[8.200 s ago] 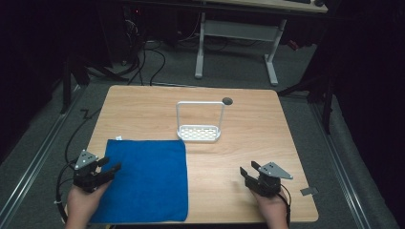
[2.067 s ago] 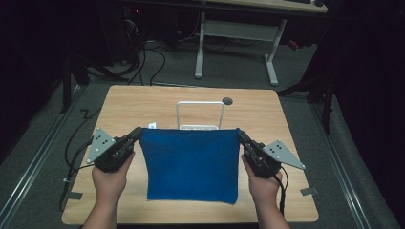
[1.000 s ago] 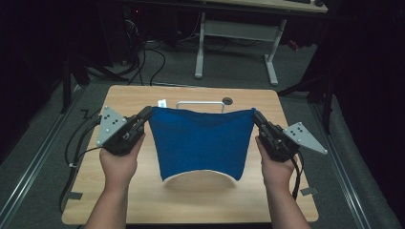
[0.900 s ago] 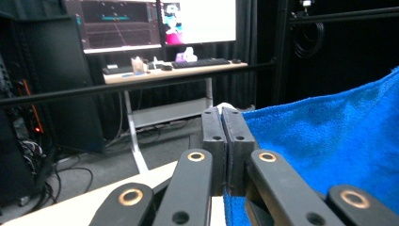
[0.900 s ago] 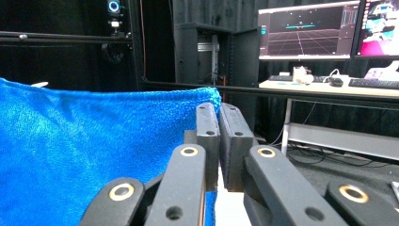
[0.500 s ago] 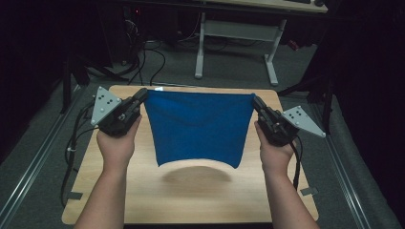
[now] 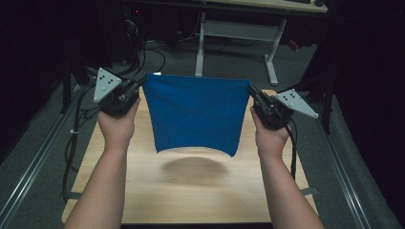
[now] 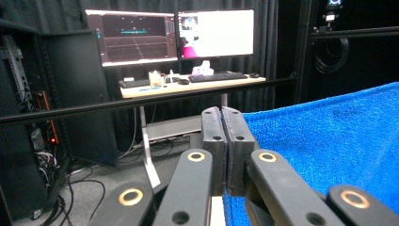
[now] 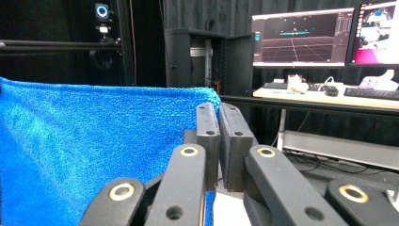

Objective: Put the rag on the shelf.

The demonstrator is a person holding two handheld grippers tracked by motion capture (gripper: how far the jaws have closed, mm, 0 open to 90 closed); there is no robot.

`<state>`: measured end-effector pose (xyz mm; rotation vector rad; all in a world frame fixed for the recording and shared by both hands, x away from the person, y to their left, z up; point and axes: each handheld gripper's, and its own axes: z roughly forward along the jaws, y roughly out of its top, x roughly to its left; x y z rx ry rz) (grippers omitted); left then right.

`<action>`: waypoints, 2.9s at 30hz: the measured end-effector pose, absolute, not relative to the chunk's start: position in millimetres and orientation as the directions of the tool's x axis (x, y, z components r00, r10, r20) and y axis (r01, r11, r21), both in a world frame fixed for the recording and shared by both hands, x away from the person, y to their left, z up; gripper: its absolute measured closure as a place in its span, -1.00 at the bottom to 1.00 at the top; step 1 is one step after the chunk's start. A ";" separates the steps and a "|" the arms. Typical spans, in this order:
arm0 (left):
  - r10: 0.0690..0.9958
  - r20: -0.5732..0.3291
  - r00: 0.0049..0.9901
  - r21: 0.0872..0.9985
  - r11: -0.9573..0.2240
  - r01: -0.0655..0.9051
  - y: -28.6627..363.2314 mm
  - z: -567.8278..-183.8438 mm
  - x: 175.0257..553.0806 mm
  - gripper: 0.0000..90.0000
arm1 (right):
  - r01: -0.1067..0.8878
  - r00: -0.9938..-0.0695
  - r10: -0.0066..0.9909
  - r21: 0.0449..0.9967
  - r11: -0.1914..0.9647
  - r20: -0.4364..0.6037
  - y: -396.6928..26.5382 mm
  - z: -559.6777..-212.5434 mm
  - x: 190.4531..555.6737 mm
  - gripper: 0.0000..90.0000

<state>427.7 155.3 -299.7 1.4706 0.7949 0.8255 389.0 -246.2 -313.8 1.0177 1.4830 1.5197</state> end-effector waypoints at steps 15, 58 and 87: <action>0.872 0.071 0.484 0.996 -0.087 0.011 148.5 -304.1 479.6 0.99 | 0.058 -0.339 0.940 0.998 0.002 0.017 -240.9 -308.3 437.8 0.96; 0.839 0.035 0.542 0.936 -0.217 0.276 124.3 -442.8 546.3 0.99 | 0.324 -0.307 0.952 0.943 0.084 0.021 -261.8 -422.7 514.6 0.96; 0.824 -0.019 0.567 0.894 -0.240 0.379 125.2 -490.5 540.0 0.97 | 0.413 -0.313 0.948 0.907 0.078 0.062 -263.2 -471.9 511.6 0.94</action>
